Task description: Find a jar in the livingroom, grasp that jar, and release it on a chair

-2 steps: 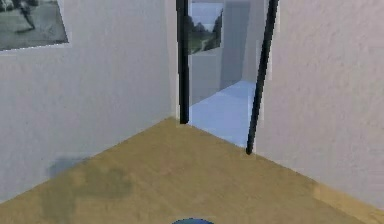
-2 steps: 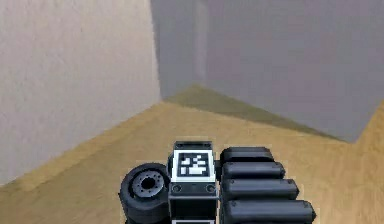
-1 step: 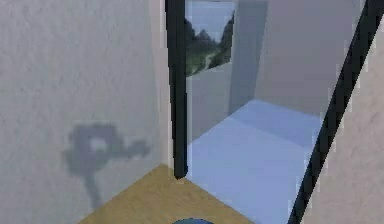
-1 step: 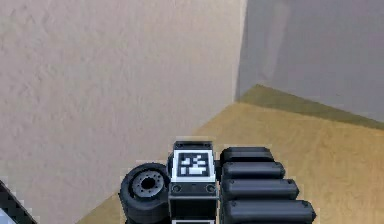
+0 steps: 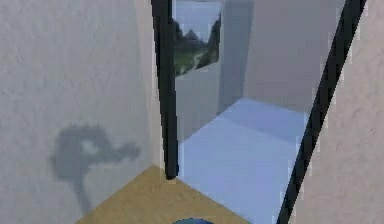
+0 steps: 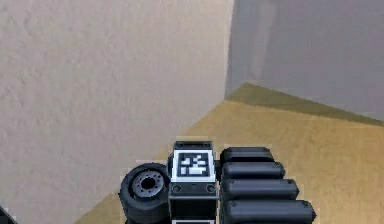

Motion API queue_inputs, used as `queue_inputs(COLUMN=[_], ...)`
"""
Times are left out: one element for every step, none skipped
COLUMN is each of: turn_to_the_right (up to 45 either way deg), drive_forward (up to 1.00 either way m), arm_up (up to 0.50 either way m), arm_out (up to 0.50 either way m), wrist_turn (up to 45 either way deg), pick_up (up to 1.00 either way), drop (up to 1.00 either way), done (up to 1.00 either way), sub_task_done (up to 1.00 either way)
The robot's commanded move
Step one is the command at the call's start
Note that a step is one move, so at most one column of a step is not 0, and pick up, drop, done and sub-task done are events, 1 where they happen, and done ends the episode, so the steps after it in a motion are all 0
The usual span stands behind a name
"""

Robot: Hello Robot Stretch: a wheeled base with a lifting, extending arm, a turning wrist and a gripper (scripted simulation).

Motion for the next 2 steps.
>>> queue_inputs(turn_to_the_right=[0.0,39.0], drive_forward=[0.7,0.0], arm_up=[0.0,0.0], arm_out=[0.0,0.0], wrist_turn=[0.0,0.0], pick_up=[0.0,0.0], drop=[0.0,0.0], done=[0.0,0.0], sub_task_done=[0.0,0.0])
